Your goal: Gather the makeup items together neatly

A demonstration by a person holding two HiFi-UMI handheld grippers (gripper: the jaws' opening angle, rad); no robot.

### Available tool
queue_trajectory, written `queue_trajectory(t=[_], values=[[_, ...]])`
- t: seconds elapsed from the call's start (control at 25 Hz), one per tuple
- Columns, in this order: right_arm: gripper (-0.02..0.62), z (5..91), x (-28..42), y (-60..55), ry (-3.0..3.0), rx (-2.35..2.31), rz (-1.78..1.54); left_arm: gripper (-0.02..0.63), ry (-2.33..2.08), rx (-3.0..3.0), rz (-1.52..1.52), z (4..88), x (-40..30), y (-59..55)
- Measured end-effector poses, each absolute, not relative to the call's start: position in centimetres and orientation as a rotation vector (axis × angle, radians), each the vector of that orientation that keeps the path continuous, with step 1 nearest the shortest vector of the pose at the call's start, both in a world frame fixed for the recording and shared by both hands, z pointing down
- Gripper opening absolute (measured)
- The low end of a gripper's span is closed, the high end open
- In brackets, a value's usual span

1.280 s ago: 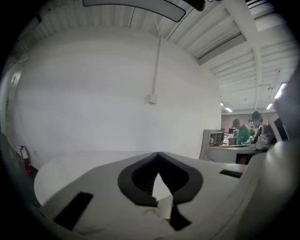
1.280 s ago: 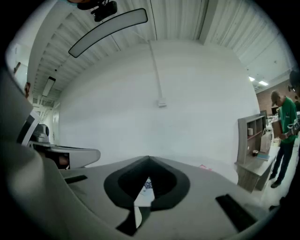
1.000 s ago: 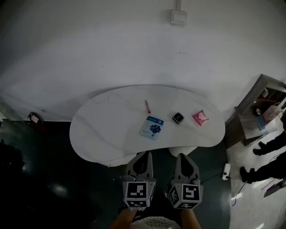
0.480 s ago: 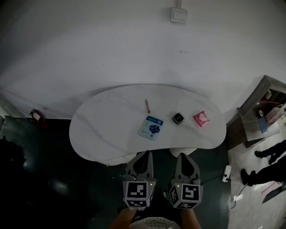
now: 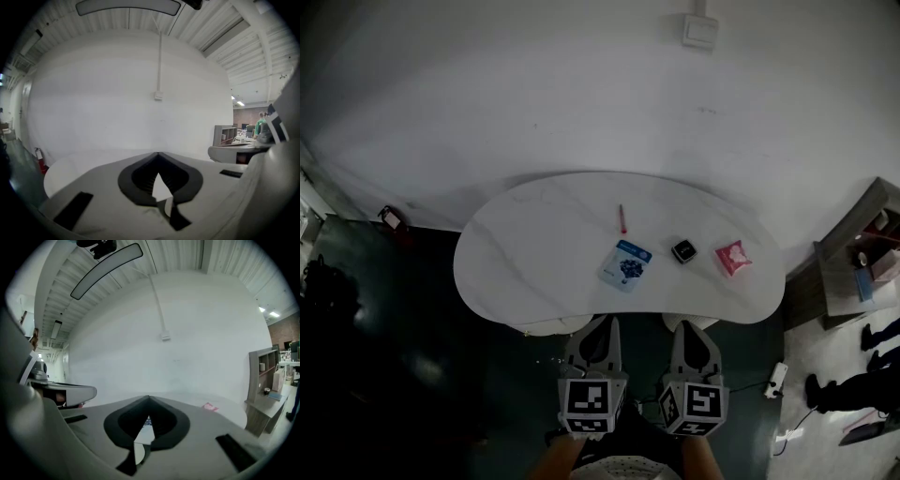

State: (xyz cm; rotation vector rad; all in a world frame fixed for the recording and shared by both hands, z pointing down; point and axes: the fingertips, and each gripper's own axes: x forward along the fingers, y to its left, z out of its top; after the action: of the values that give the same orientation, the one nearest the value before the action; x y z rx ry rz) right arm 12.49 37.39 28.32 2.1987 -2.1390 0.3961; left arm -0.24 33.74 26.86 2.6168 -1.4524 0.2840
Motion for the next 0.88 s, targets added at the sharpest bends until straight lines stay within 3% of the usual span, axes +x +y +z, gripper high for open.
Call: queue_trajectory(t=[0.88], values=[[0.003, 30.6, 12.7, 33.3, -2.151, 2.138, 0.504, 0.018, -1.502, 2.538, 0.326, 28.6, -1.0, 30.3]])
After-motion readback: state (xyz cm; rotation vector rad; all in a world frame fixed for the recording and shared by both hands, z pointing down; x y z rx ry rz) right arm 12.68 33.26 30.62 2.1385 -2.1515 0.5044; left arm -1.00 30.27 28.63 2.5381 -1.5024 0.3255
